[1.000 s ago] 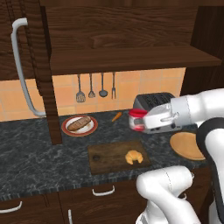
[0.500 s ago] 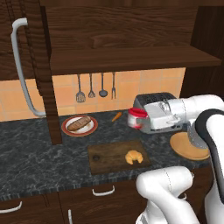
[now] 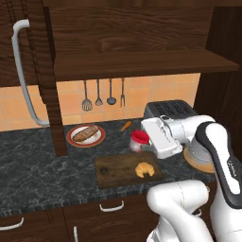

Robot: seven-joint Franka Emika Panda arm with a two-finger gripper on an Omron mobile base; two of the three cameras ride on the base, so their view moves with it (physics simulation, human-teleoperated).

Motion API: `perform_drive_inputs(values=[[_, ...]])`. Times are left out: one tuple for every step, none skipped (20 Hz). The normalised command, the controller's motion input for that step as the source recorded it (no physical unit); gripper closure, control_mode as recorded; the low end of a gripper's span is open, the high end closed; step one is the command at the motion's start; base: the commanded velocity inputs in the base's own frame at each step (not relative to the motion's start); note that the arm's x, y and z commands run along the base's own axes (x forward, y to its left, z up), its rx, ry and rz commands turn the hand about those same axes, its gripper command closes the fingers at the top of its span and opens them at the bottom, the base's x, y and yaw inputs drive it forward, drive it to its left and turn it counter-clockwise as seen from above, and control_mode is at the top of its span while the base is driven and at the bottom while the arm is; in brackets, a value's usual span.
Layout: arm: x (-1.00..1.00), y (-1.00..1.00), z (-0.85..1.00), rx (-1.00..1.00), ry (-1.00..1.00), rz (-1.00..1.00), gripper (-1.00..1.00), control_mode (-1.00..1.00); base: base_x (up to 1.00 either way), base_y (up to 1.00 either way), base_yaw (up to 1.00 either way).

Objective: From the different types of pastries on the counter, select a croissant and place it on the cutting board. Then retrieve a jar of jam from the cabinet and place it alongside the croissant on the cutting board.

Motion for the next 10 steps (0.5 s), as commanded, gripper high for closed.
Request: perform_drive_inputs(values=[[-0.29, 0.42, -1.00, 0.00, -0.29, 0.00, 1.00, -1.00, 0.00, 0.00, 0.00], [-0.27, 0.21, -1.00, 0.00, -0.16, 0.00, 1.00, -1.00, 0.00, 0.00, 0.00], [-0.14, 0.00, -0.76, 0.03, -0.05, 0.00, 1.00, -1.00, 0.00, 0.00, 0.00], [0.00, 0.00, -0.51, 0.03, 0.00, 0.00, 1.00, -1.00, 0.00, 0.00, 0.00], [0.00, 0.01, -0.01, 0.00, 0.03, 0.00, 1.00, -1.00, 0.00, 0.00, 0.00], [0.00, 0.00, -0.03, 0.04, 0.00, 0.00, 1.00, -1.00, 0.00, 0.00, 0.00], [0.00, 0.00, -0.09, 0.04, 0.00, 0.00, 1.00, -1.00, 0.00, 0.00, 0.00], [0.00, 0.00, -0.26, 0.01, 0.00, 0.00, 1.00, -1.00, 0.00, 0.00, 0.00], [0.00, 0.00, -0.57, 0.00, 0.00, 0.00, 1.00, -1.00, 0.00, 0.00, 0.00], [0.00, 0.00, -0.84, 0.00, 0.00, -0.02, 1.00, -1.00, 0.00, 0.00, 0.00]])
